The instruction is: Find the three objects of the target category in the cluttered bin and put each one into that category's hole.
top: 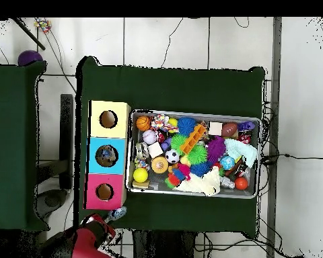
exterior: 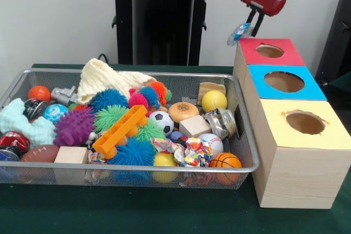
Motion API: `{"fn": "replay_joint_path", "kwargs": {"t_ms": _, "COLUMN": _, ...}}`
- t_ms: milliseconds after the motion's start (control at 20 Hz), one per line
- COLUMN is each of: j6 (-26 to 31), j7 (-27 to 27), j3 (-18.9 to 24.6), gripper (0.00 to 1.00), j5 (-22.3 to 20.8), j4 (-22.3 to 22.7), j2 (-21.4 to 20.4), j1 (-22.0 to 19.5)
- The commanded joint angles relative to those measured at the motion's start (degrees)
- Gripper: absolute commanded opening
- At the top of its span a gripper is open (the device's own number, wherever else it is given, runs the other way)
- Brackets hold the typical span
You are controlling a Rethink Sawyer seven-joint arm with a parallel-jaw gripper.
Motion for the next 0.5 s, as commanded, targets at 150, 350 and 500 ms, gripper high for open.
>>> {"fn": "replay_joint_path", "kwargs": {"t_ms": 150, "j6": 9.23, "j7": 10.59, "j3": -4.15, "gripper": 0.0, "j5": -4.31, "j4": -5.69, "j2": -8.84, "j1": 1.74}}
{"fn": "replay_joint_path", "kwargs": {"t_ms": 350, "j6": 10.27, "j7": 8.54, "j3": -7.9, "gripper": 0.0, "j5": -7.52, "j4": -0.69, "j2": -14.2, "j1": 2.62}}
{"fn": "replay_joint_path", "kwargs": {"t_ms": 500, "j6": 11.43, "j7": 6.24, "j3": -10.71, "gripper": 0.0, "j5": -10.48, "j4": 2.45, "j2": -18.62, "j1": 2.21}}
